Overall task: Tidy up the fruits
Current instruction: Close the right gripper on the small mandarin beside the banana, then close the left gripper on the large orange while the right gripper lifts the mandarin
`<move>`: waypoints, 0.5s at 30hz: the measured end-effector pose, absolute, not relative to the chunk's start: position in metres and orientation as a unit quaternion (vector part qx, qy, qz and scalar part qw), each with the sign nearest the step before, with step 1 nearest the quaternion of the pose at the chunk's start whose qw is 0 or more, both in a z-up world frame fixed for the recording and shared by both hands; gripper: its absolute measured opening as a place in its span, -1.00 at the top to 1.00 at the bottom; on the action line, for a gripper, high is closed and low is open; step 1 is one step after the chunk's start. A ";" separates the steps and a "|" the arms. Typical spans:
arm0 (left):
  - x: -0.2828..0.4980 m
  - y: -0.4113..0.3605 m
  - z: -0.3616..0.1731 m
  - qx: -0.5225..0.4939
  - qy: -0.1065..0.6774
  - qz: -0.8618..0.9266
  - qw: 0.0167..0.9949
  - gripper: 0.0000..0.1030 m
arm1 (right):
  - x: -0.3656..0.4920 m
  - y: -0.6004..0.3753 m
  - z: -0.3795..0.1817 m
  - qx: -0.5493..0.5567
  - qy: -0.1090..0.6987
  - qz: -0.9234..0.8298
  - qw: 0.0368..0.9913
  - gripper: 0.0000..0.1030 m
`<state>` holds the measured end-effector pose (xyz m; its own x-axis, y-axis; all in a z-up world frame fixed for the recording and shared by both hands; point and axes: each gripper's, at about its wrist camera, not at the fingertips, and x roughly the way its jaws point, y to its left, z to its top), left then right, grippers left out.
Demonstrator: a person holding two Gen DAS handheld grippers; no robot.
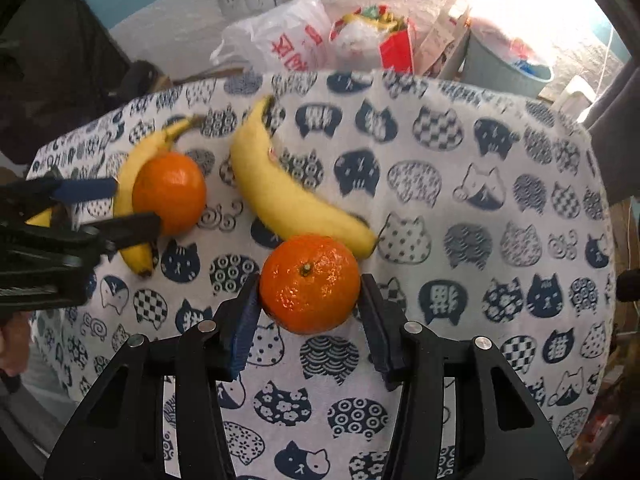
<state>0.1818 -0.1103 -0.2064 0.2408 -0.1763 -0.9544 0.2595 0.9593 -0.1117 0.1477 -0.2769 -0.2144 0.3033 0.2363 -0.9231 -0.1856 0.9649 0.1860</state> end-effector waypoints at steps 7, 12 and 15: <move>0.189 -0.118 -0.217 0.042 0.602 -0.136 0.786 -0.57 | 0.150 -0.289 -0.208 0.023 0.572 0.118 0.812 0.07; 0.191 -0.123 -0.222 0.057 0.599 -0.133 0.787 -0.57 | 0.151 -0.288 -0.210 0.030 0.571 0.116 0.812 0.07; 0.193 -0.125 -0.221 0.063 0.591 -0.125 0.794 -0.41 | 0.152 -0.288 -0.209 0.032 0.570 0.116 0.813 0.07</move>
